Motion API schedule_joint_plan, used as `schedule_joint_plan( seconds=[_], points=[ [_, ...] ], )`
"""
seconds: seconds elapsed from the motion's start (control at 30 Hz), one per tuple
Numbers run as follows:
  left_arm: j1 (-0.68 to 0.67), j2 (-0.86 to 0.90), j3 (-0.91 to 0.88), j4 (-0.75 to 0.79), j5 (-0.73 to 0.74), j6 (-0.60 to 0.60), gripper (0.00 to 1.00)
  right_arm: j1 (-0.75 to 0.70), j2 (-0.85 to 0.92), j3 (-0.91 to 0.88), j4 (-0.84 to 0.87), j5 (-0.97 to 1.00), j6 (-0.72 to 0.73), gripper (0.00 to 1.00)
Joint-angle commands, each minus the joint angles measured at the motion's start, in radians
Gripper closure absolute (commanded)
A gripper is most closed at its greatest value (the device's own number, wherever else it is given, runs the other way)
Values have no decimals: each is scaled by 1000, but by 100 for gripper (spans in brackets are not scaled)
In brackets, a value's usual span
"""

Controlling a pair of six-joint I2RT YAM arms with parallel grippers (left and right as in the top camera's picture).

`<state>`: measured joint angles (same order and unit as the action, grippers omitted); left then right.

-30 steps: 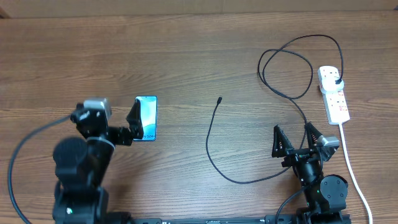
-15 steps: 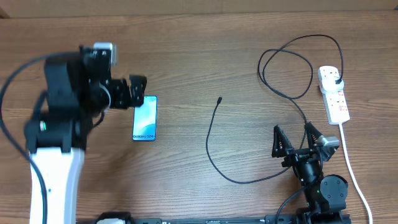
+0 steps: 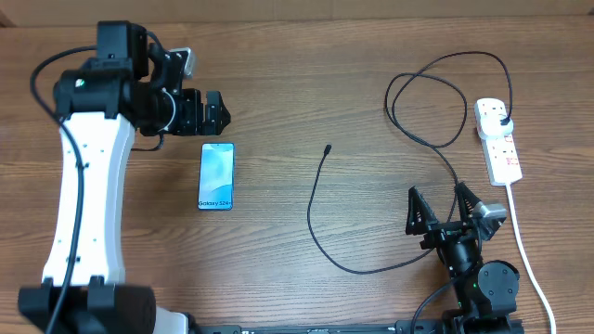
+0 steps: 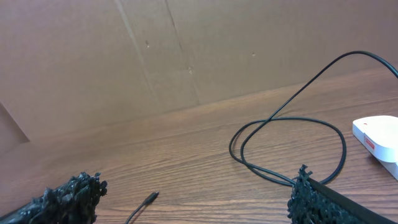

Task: Plug charger to phone and switch on socket
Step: 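Move the left gripper forward over the phone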

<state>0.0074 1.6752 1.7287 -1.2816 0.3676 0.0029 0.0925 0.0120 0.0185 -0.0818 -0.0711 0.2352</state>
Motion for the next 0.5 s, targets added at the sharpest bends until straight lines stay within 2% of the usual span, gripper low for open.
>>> schedule_joint_plan(
  seconds=[0.0, 0.1, 0.37, 0.47],
  points=[
    [5, 60, 25, -18, 21, 4, 0, 3, -9, -11, 4, 2, -1, 0],
    [4, 116, 22, -25, -15, -14, 0, 3, -9, -11, 4, 2, -1, 0],
    [-56, 231, -44, -12, -274, -142, 0, 3, -9, -11, 4, 2, -1, 0],
    [-75, 236, -93, 32, -305, -158, 0, 3, -9, -11, 4, 2, -1, 0]
  ],
)
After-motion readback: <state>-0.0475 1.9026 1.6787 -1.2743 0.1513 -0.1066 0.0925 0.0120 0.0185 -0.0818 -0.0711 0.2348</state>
